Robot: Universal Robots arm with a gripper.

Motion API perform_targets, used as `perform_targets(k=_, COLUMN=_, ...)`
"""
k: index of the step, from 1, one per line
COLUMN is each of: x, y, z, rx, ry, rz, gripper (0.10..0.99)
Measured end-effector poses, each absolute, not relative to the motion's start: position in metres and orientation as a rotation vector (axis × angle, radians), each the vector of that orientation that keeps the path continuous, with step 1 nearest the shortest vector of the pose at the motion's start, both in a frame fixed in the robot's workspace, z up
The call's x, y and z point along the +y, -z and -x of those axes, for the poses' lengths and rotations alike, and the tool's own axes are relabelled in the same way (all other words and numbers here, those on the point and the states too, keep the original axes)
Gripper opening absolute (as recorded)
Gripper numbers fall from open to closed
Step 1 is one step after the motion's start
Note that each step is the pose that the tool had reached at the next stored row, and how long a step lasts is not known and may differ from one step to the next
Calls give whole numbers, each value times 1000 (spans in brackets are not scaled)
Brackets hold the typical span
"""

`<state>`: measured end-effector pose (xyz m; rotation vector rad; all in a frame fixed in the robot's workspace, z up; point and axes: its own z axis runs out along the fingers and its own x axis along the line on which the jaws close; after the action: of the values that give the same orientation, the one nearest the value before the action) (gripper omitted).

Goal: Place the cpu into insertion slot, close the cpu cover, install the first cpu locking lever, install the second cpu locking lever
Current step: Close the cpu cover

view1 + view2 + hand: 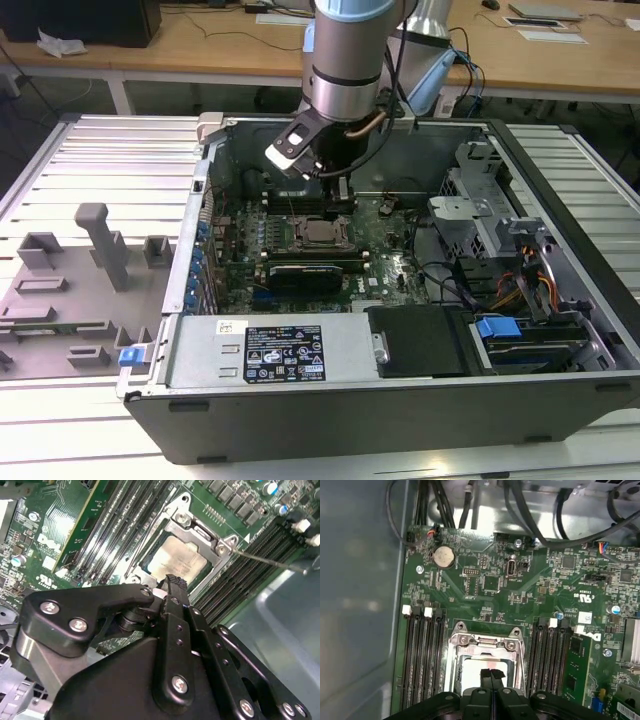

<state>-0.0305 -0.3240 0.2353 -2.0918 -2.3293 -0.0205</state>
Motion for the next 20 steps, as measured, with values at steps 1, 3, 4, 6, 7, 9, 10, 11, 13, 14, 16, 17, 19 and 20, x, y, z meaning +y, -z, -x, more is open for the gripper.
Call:
perform_targets(k=1, x=-324, y=-234, z=32, rx=-2334, ry=21, rz=2086, gripper=106)
perform_targets(k=3, x=-324, y=-233, z=33, rx=-2340, ry=20, rz=2079, gripper=106)
perform_targets(k=4, x=-324, y=-233, z=33, rx=-2341, ry=20, rz=2079, gripper=106)
perform_targets(k=6, x=-324, y=-233, z=33, rx=-2341, ry=20, rz=2078, gripper=106)
perform_targets(k=7, x=-324, y=-233, z=33, rx=-2344, ry=20, rz=2075, gripper=106)
perform_targets(k=9, x=-324, y=-233, z=33, rx=-2379, ry=20, rz=2035, gripper=106)
perform_targets(k=10, x=-324, y=-233, z=33, rx=-2409, ry=19, rz=2000, gripper=106)
perform_targets(k=11, x=-324, y=-233, z=33, rx=-2428, ry=18, rz=1977, gripper=106)
perform_targets(k=13, x=-324, y=-233, z=33, rx=-2486, ry=17, rz=1903, gripper=106)
perform_targets(k=14, x=-324, y=-233, z=33, rx=-2514, ry=17, rz=1865, gripper=106)
perform_targets(k=16, x=-324, y=-233, z=33, rx=-2561, ry=16, rz=1800, gripper=106)
perform_targets(k=17, x=-324, y=-233, z=33, rx=-2597, ry=15, rz=1748, gripper=106)
perform_targets(k=19, x=-324, y=-233, z=33, rx=-2640, ry=14, rz=1683, gripper=106)
perform_targets(k=20, x=-324, y=-233, z=33, rx=-2655, ry=14, rz=1659, gripper=106)
